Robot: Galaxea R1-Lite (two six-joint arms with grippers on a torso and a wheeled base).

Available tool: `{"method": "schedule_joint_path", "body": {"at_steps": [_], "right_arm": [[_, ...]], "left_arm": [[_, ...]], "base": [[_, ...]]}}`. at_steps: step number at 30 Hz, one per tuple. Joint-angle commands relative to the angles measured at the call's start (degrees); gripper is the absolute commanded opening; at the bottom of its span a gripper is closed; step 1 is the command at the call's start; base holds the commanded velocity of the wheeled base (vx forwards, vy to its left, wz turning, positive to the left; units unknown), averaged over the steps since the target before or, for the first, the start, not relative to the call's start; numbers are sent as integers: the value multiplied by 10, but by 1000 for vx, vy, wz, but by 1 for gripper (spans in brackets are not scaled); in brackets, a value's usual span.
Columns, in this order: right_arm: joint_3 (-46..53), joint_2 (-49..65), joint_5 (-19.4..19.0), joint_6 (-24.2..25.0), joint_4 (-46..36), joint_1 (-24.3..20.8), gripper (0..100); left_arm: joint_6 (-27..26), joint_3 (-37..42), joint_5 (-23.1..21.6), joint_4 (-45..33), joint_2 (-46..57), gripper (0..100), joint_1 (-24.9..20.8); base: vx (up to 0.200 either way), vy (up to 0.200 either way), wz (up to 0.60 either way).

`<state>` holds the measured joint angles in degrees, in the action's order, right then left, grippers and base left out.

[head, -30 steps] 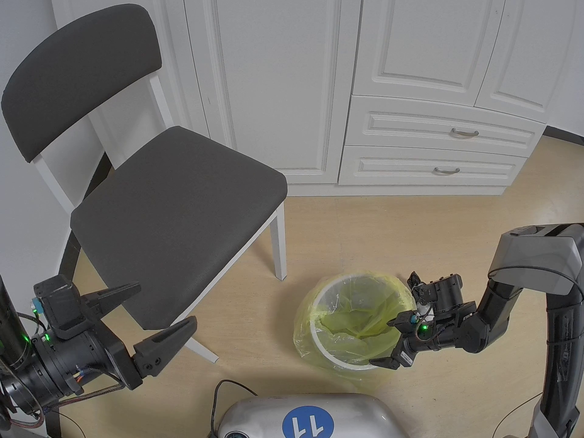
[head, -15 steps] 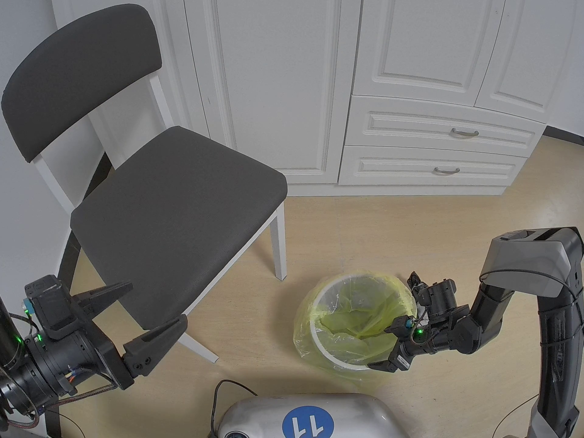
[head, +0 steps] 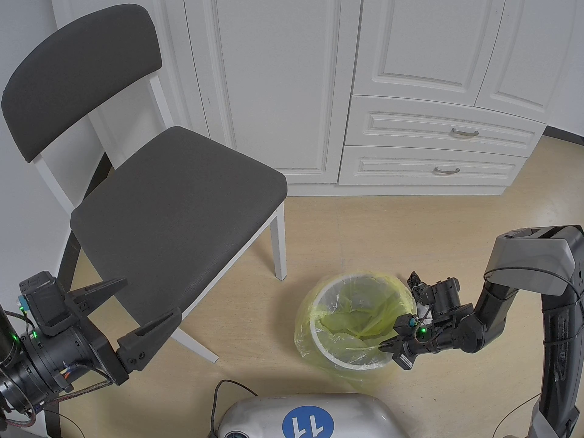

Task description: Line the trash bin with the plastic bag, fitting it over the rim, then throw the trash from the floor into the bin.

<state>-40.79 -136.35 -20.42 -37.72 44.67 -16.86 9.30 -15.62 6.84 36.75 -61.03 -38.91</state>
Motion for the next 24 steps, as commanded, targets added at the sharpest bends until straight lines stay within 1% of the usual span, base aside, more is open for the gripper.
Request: {"method": "schedule_joint_path", "body": {"at_steps": [1,6,9,10,11,14,18,19,22,24], "right_arm": [[17,14,-1,-3,0,-3,0],[59,34,-1,-15,-2,-8,0],[64,33,-1,-20,-2,-9,0],[65,28,-1,-31,-27,-11,0],[62,28,-1,-31,-39,-11,0],[36,28,-1,-34,-107,-11,0],[16,28,-1,-46,-152,-12,0],[16,28,-1,-46,-152,-12,0],[4,23,13,-44,-158,-17,0],[-6,19,36,-40,-158,-17,0]], "left_arm": [[-1,1,0,0,1,100,1],[-1,6,-4,0,-1,100,0],[0,6,-8,0,-1,100,0],[0,6,-16,-1,-1,100,0],[0,6,-17,-2,-1,100,0],[2,8,-18,-1,-5,100,0],[2,8,-18,-4,-10,100,0],[2,8,-18,-4,-10,100,0],[2,8,-18,-1,-12,100,0],[2,7,-18,-1,-12,100,0]], "base": [[0,0,0],[0,0,0],[0,0,0],[0,0,0],[0,0,0],[0,0,0],[0,0,0],[0,0,0],[0,0,0],[0,0,0]]}}
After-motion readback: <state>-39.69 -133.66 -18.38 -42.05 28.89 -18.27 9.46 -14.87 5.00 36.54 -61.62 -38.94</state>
